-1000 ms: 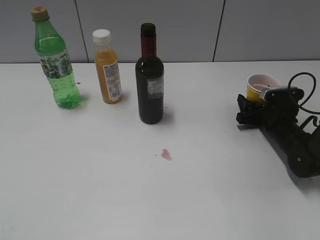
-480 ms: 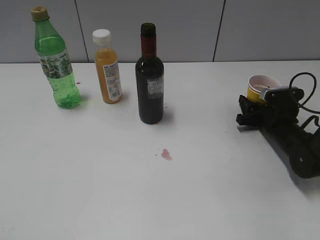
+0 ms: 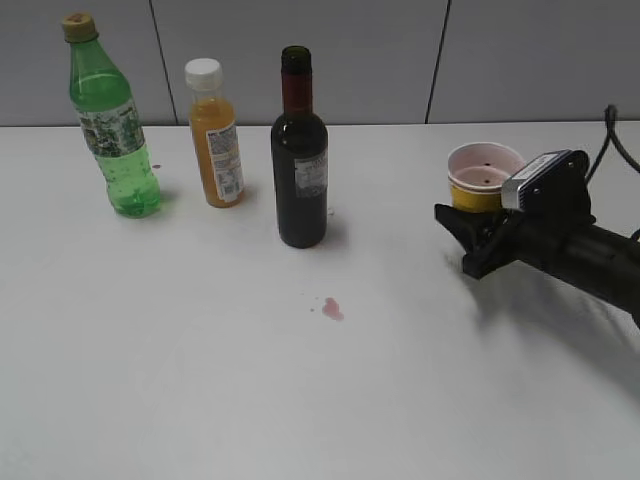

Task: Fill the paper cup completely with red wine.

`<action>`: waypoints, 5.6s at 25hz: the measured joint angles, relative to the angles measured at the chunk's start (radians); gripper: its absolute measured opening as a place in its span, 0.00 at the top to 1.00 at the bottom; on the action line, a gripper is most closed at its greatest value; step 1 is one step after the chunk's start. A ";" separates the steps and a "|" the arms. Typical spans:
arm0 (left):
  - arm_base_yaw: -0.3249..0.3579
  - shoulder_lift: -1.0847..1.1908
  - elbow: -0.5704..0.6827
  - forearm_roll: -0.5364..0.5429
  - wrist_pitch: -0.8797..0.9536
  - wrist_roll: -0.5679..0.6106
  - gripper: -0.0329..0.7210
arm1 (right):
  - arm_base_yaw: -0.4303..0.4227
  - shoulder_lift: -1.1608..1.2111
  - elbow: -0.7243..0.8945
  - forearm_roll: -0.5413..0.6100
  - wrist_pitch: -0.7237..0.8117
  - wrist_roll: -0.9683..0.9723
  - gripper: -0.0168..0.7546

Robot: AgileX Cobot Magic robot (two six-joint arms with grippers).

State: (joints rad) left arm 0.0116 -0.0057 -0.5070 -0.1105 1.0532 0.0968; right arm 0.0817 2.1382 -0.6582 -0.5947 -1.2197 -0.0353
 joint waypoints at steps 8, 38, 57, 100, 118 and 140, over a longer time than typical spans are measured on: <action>0.000 0.000 0.000 0.000 0.000 0.000 0.18 | 0.036 -0.009 -0.001 -0.365 0.004 0.330 0.41; 0.000 0.000 0.000 0.000 0.000 0.000 0.18 | 0.333 0.283 -0.429 -0.711 0.002 0.356 0.31; 0.000 0.000 0.000 0.000 0.000 0.000 0.18 | 0.204 0.281 -0.429 -0.846 0.002 0.419 0.14; 0.000 0.000 0.000 0.000 0.000 0.000 0.18 | -0.098 -0.211 -0.924 0.353 1.957 0.141 0.21; 0.000 0.000 0.000 0.000 0.000 0.000 0.18 | -0.124 -0.490 -1.009 0.494 2.409 -0.019 0.21; 0.000 0.000 0.000 0.000 0.000 0.000 0.18 | -0.124 -1.340 -0.127 0.538 2.300 -0.022 0.21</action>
State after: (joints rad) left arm 0.0116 -0.0057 -0.5070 -0.1105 1.0532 0.0968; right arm -0.0423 0.7977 -0.7853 -0.0562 1.0803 -0.0575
